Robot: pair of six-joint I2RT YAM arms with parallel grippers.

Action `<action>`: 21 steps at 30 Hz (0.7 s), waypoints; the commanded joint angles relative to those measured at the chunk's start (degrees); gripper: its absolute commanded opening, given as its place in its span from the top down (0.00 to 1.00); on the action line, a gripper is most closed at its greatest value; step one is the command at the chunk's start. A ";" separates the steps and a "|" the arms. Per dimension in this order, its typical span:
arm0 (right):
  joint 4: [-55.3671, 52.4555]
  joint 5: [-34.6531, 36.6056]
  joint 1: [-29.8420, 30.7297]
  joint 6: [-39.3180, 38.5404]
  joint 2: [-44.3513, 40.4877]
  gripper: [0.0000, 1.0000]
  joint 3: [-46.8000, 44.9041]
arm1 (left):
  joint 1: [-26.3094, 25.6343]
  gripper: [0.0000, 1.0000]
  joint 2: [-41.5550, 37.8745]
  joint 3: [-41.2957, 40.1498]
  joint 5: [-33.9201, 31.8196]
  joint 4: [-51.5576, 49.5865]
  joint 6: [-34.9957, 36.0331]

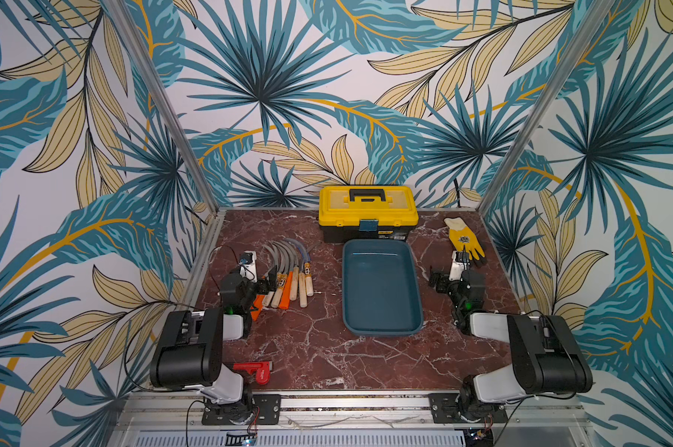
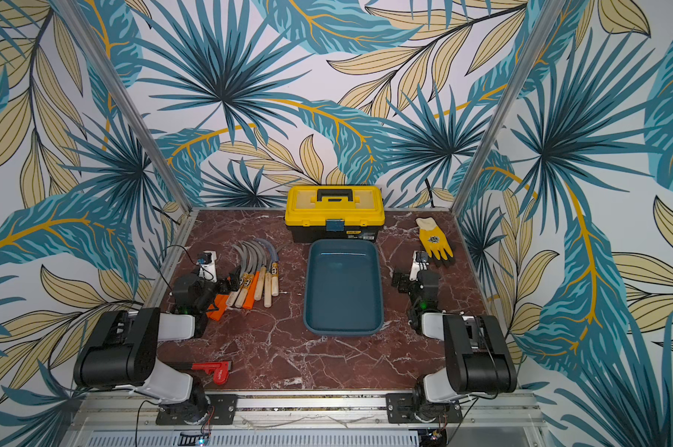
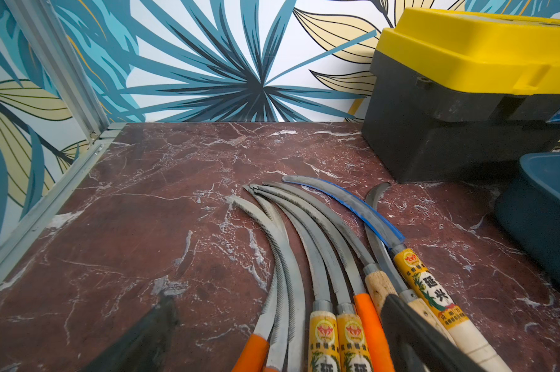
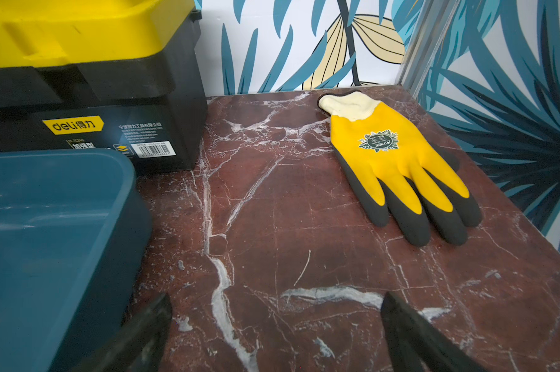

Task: Put small sickles into storage boxes
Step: Pick up the sickle at the center of the board.

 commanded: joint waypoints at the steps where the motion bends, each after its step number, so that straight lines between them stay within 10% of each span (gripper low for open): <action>1: 0.06 0.78 -0.18 0.42 -0.70 0.00 0.40 | -0.25 0.00 -0.11 0.82 -1.26 1.00 0.45; 21: -40.21 -4.12 0.17 7.06 -11.03 0.01 19.73 | -1.61 0.01 -17.63 6.32 -4.28 -22.34 -5.01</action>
